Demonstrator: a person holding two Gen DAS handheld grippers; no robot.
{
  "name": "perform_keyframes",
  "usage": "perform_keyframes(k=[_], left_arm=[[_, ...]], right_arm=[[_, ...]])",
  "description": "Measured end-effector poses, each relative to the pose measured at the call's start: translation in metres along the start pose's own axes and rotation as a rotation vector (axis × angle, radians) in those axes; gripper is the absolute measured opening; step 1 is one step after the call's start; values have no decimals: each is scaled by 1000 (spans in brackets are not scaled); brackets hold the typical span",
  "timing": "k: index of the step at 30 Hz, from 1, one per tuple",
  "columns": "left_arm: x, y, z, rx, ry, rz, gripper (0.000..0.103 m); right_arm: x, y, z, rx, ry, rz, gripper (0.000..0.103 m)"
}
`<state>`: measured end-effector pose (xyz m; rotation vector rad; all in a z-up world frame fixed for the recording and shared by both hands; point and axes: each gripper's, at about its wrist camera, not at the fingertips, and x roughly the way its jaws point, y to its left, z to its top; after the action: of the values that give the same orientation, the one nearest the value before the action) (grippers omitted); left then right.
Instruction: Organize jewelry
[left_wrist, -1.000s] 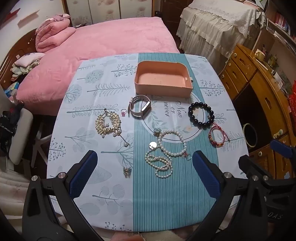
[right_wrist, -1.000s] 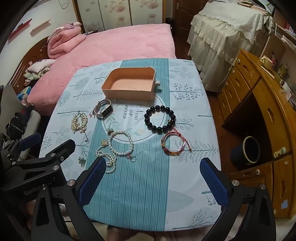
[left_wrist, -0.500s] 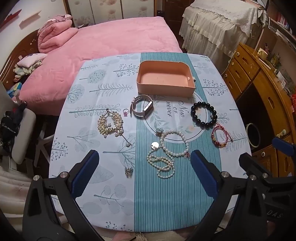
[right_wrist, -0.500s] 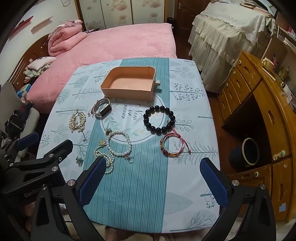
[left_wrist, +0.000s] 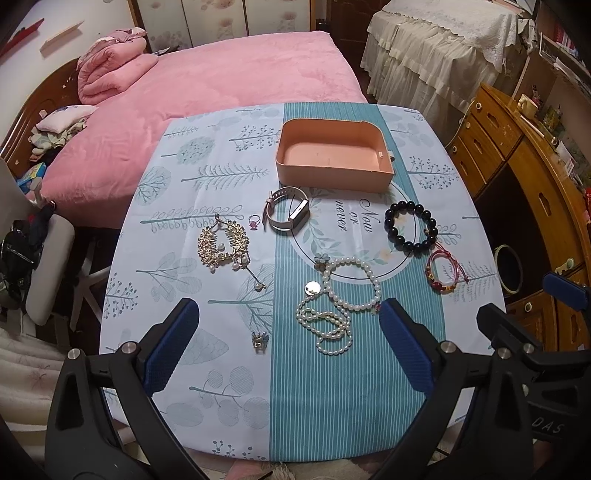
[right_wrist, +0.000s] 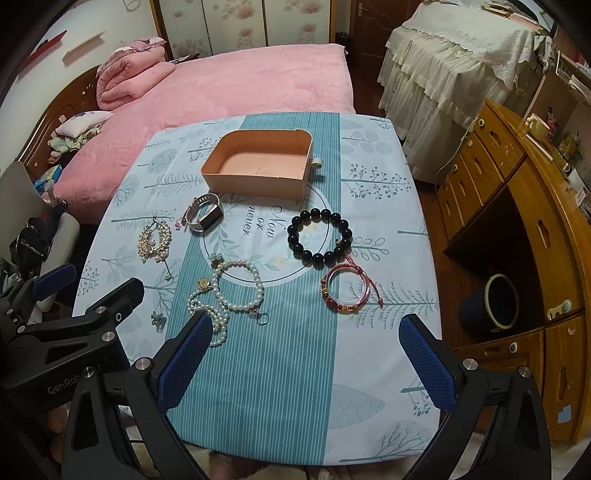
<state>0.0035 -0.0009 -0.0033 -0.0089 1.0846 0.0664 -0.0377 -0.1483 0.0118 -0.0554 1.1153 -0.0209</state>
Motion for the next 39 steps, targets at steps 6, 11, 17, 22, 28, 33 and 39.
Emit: perform_keyframes(k=[6, 11, 17, 22, 28, 33, 39], left_arm=[[2, 1, 0, 1, 4, 2, 97], [3, 1, 1, 5, 10, 1, 97], [6, 1, 2, 4, 17, -2, 97], [8, 3, 6, 4, 21, -3, 96], [14, 3, 9, 7, 34, -16, 93], [15, 3, 11, 10, 33, -13, 93], [18, 5, 15, 11, 36, -5, 92]], right_arm=[[1, 1, 0, 1, 2, -2, 102], [1, 1, 0, 0, 1, -2, 102], [3, 2, 0, -1, 4, 1, 102], [8, 3, 5, -2, 13, 11, 102], [10, 5, 7, -5, 12, 11, 102], [12, 5, 11, -8, 12, 15, 102], [15, 7, 15, -14, 10, 23, 100]])
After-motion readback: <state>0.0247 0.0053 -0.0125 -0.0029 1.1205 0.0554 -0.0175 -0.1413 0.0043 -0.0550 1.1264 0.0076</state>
